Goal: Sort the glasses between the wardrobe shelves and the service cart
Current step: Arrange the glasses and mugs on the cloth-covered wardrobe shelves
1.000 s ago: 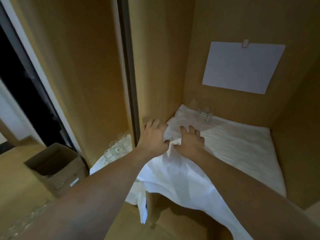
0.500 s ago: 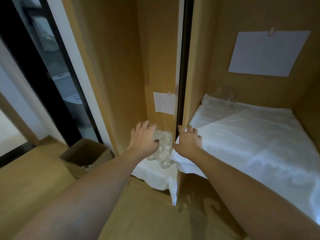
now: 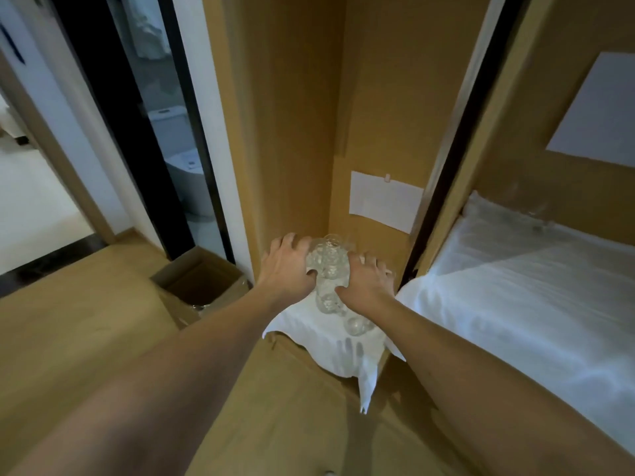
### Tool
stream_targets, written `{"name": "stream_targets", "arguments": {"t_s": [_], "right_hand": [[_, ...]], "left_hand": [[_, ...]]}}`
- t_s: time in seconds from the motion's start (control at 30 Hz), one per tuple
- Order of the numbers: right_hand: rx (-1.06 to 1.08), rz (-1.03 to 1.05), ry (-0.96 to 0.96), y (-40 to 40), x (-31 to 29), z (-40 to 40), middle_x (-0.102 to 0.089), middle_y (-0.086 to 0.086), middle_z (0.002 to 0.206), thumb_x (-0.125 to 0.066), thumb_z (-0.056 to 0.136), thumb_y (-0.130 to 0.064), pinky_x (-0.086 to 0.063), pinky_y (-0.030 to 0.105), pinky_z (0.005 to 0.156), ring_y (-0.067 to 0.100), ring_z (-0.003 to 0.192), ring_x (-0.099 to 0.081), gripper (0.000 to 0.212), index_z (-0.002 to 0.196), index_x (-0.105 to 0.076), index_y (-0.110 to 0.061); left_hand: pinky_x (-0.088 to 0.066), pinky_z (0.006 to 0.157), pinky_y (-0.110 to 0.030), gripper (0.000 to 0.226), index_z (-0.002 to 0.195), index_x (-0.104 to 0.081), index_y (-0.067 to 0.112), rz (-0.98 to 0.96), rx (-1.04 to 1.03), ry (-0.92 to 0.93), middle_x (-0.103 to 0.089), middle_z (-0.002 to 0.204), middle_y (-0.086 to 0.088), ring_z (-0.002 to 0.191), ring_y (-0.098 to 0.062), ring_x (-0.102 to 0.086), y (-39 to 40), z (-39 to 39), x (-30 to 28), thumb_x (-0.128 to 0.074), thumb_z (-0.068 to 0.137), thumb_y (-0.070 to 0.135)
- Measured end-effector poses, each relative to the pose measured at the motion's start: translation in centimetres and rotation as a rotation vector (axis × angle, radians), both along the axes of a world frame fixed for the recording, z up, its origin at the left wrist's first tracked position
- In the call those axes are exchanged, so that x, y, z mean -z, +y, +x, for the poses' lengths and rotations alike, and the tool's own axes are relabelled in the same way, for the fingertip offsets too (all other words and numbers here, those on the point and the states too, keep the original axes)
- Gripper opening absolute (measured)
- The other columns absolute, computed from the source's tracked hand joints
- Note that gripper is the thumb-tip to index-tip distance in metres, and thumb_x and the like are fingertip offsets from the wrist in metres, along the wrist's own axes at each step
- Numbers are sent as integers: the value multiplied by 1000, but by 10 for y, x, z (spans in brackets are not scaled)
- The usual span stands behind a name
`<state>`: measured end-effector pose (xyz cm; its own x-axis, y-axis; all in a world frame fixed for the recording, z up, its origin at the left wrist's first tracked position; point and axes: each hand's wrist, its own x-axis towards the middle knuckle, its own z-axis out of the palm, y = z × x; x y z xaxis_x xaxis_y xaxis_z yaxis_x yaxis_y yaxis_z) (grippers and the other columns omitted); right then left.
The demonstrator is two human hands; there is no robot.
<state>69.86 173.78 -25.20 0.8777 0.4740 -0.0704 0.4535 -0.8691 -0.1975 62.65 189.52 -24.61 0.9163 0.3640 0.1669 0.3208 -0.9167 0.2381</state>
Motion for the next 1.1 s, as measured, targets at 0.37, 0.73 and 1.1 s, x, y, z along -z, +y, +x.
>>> {"name": "stream_targets", "arguments": {"t_s": [0.37,0.73,1.1], "right_hand": [[-24,27,125,65,52,83,-37,11,147,-67,88,-46,-38,46,103,35,134,-37,75,150,-30,-24],[155,-5,198,115,80,158,-38,11,145,-63,91,-46,-38,44,104,34,134,-37,68,148,-33,-24],[424,12,228,169,98,208,-43,10,143,-65,90,-48,-43,43,101,33,129,-45,69,147,-36,-22]], "left_hand": [[-42,101,-46,56,137,-45,16,-51,-76,76,-42,145,-10,129,-33,-41,54,86,30,-63,90,40],[-44,101,-47,61,145,-39,17,-95,93,189,-42,146,-9,130,-32,-40,127,180,56,-60,93,38],[-41,108,-45,66,151,-35,18,-143,320,286,-38,152,-9,138,-32,-36,204,275,74,-60,91,30]]}}
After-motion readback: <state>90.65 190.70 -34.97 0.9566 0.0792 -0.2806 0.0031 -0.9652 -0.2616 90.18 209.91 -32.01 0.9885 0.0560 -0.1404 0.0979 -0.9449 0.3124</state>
